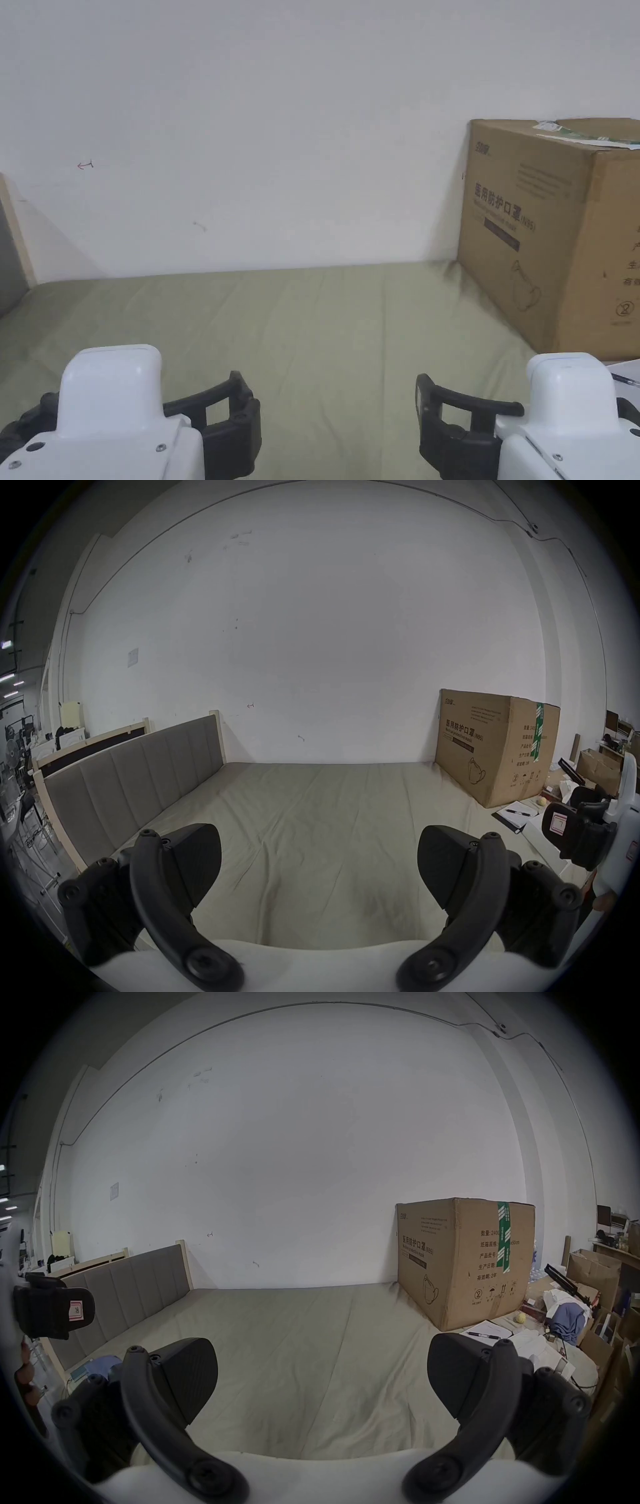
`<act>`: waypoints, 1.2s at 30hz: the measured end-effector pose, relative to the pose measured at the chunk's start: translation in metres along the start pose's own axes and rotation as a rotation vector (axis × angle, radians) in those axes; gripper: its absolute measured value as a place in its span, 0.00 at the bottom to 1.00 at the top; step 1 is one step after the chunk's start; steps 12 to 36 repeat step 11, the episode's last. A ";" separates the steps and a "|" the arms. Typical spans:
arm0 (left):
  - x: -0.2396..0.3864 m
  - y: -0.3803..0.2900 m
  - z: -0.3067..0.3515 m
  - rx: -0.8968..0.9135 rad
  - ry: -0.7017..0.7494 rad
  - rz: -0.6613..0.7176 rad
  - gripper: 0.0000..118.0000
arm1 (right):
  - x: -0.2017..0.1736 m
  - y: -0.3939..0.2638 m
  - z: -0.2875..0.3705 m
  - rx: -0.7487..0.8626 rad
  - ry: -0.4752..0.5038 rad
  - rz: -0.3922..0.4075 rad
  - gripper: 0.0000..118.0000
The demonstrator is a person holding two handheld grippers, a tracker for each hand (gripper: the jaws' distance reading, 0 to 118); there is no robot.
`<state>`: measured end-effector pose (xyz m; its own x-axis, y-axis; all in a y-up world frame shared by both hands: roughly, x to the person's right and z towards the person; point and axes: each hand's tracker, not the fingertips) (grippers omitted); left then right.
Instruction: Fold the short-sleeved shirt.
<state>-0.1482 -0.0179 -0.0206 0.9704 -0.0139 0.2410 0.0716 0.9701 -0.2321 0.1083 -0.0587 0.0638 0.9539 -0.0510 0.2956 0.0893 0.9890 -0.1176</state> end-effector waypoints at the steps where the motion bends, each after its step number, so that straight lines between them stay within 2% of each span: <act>1: 0.001 0.000 -0.001 -0.006 0.005 0.000 0.96 | -0.001 0.000 0.000 -0.001 -0.002 0.003 1.00; 7: -0.006 0.003 -0.013 -0.074 -0.014 0.076 0.96 | -0.001 -0.001 -0.001 -0.008 -0.006 0.006 1.00; 36: -0.006 0.001 -0.008 -0.042 0.010 0.045 0.96 | 0.001 -0.003 -0.001 -0.019 -0.006 -0.008 1.00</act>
